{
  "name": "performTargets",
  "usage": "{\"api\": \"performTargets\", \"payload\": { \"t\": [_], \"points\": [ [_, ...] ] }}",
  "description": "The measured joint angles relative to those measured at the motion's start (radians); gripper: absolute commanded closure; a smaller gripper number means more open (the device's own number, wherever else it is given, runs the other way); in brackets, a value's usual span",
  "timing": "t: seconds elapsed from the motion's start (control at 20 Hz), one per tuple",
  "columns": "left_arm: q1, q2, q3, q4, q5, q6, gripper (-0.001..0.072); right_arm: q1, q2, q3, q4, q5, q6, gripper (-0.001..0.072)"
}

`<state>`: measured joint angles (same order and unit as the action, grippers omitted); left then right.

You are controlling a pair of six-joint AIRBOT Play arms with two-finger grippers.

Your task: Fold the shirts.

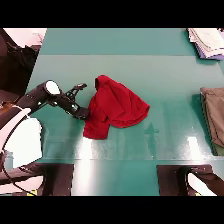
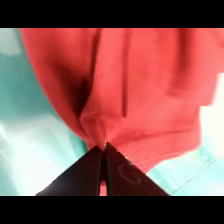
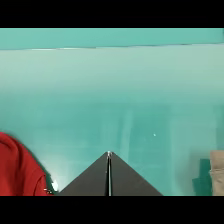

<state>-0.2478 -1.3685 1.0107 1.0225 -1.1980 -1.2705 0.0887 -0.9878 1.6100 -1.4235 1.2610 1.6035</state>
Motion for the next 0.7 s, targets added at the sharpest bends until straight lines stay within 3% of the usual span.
{"api": "performTargets", "payload": {
  "t": [0.05,0.1,0.2,0.25,0.35,0.4,0.7],
  "points": [
    [0.000,0.021,0.040,0.026,-0.017,-0.004,0.0684,0.000,-0.001,-0.011,0.020,0.001,0.000,0.0691],
    [0.000,0.044,0.081,0.053,-0.032,-0.007,0.0683,0.000,-0.002,-0.032,0.049,0.002,0.000,0.0644],
    [0.000,0.092,0.174,0.102,-0.064,-0.010,0.0683,0.001,-0.003,-0.117,0.132,0.002,-0.007,0.0170],
    [0.000,0.114,0.221,0.122,-0.078,-0.011,0.0683,0.006,-0.008,-0.180,0.180,-0.005,-0.012,0.0092],
    [0.000,0.146,0.296,0.145,-0.089,-0.012,0.0683,0.032,-0.035,-0.317,0.268,-0.034,-0.018,0.0115],
    [-0.001,0.155,0.321,0.153,-0.093,-0.013,0.0683,0.053,-0.059,-0.379,0.310,-0.053,-0.025,0.0160],
    [-0.001,0.175,0.382,0.175,-0.104,-0.015,0.0683,0.286,-0.307,-0.540,0.487,-0.255,-0.119,0.0160]
  ]
}}
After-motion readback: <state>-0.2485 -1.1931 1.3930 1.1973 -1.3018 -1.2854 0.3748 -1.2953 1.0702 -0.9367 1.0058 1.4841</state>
